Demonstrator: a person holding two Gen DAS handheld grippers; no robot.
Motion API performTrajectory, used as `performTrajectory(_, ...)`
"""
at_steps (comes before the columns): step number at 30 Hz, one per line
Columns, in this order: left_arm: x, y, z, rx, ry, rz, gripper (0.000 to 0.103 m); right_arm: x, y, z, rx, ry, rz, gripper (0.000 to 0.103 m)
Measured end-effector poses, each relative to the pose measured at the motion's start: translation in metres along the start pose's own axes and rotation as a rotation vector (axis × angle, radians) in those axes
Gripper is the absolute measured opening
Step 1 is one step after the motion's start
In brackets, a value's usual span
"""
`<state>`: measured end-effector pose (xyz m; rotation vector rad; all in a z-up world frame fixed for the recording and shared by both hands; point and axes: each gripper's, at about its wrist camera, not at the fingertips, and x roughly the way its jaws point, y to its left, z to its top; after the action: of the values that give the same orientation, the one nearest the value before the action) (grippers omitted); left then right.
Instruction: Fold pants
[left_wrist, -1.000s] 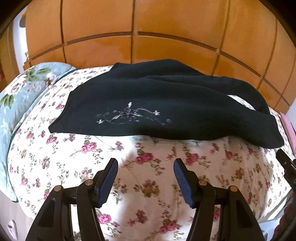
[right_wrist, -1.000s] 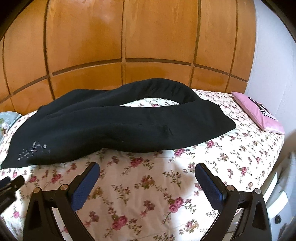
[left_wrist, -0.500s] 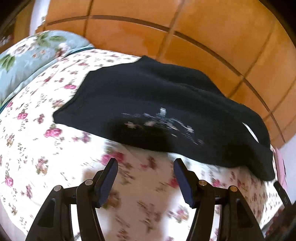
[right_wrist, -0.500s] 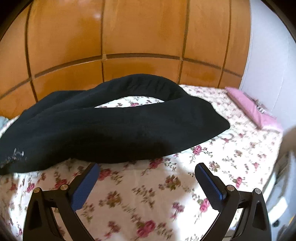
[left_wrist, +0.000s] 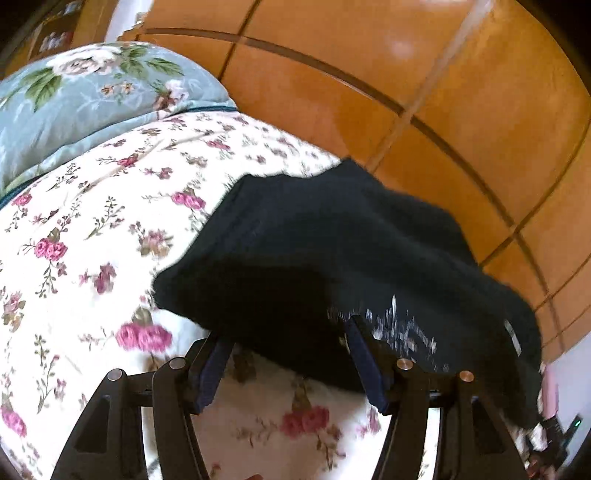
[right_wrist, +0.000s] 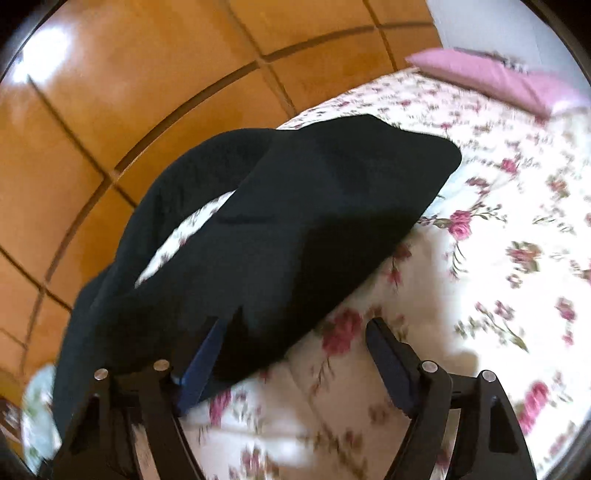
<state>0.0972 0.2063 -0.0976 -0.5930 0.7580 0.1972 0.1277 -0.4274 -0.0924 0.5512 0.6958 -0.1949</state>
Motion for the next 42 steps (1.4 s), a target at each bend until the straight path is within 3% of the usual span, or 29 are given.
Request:
performTrajectory(5, 0.005, 0.032, 0.009, -0.176, -0.029, -0.054, 0.063, 0.019, 0.0, 0.01, 0.039, -0.039, 0.054, 0.08)
performTrajectory(10, 0.013, 0.03, 0.007, -0.122, -0.048, -0.02, 0.067, 0.031, 0.008, 0.017, 0.018, -0.058, 0.147, 0.078)
performTrajectory(14, 0.023, 0.013, 0.007, -0.037, -0.044, -0.024, 0.09, 0.036, -0.002, 0.017, 0.074, -0.06, 0.17, 0.054)
performTrajectory(18, 0.036, -0.003, 0.012, -0.005, -0.015, 0.034, 0.091, 0.037, -0.01, 0.018, 0.14, -0.06, 0.18, 0.034)
performTrajectory(20, 0.036, -0.003, 0.012, -0.006, -0.018, 0.025, 0.085, 0.041, -0.013, 0.019, 0.167, -0.057, 0.191, 0.024)
performTrajectory(21, 0.037, -0.004, 0.012, -0.006, -0.018, 0.02, 0.07, 0.042, -0.015, 0.02, 0.178, -0.056, 0.206, 0.02)
performTrajectory(22, 0.036, -0.004, 0.012, -0.002, -0.017, 0.026, 0.045, 0.042, -0.016, 0.021, 0.183, -0.058, 0.213, 0.018)
performTrajectory(24, 0.039, -0.001, 0.013, 0.0, 0.022, 0.021, 0.02, 0.04, -0.018, 0.021, 0.179, -0.064, 0.219, 0.014)
performTrajectory(27, 0.034, 0.002, 0.016, 0.001, 0.052, -0.032, 0.01, 0.035, -0.016, 0.02, 0.163, -0.067, 0.213, 0.011)
performTrajectory(35, 0.002, 0.005, 0.021, -0.007, 0.002, -0.151, 0.006, -0.005, -0.004, 0.02, -0.007, -0.109, 0.154, 0.01)
performTrajectory(42, -0.028, 0.032, 0.007, -0.061, 0.018, -0.219, 0.006, -0.032, -0.012, 0.009, -0.03, -0.084, 0.133, 0.01)
